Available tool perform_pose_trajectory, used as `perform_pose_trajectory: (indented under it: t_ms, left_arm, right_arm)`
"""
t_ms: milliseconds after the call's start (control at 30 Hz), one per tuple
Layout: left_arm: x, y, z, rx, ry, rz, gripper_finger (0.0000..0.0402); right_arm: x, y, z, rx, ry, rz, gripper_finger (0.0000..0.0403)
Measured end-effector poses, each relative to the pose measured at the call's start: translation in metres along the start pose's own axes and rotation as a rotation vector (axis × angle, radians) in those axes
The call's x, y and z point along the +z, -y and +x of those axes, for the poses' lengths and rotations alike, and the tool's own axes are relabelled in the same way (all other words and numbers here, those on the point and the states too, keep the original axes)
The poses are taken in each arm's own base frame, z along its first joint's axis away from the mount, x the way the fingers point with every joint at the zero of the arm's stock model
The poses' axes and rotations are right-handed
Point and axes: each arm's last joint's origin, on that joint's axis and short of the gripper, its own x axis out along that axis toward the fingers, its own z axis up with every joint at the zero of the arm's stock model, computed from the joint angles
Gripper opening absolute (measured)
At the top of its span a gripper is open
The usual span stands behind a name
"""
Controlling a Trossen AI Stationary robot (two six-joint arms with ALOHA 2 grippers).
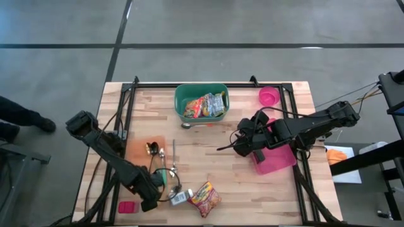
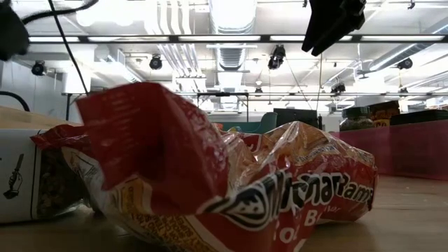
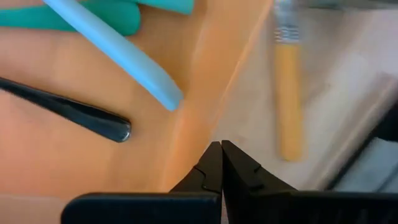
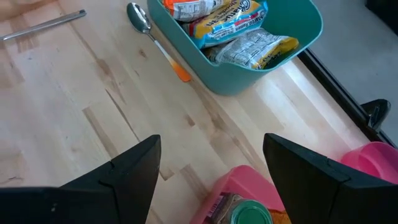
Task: Pick & Place Food Item
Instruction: Adjust the orange bin, then put the light orange spoon into the orange bin
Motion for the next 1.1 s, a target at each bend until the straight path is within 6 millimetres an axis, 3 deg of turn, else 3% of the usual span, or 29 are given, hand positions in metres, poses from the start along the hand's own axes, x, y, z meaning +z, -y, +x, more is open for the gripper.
perform_pose_trajectory:
  t_ms: [667,833,1100]
  left_arm:
    - [0.016,-0.029,-0.006,0.166,0.037,-0.075,0.0]
    - [0.014,-0.028,-0.015,0.085,0.062,-0.088,0.0]
    - [0.014,-0.018,-0.046,-0.196,0.172,-0.205,0.0004]
  right_arm:
    - [0.0,0.0,0.001,0.0,0.005,-0.004,0.0281]
    - [0.0,-0.001,0.001,0.014,-0.005,-0.003,0.0281]
    - [-0.002,-0.001,0.002,0.017,-0.012,-0.002,0.0281]
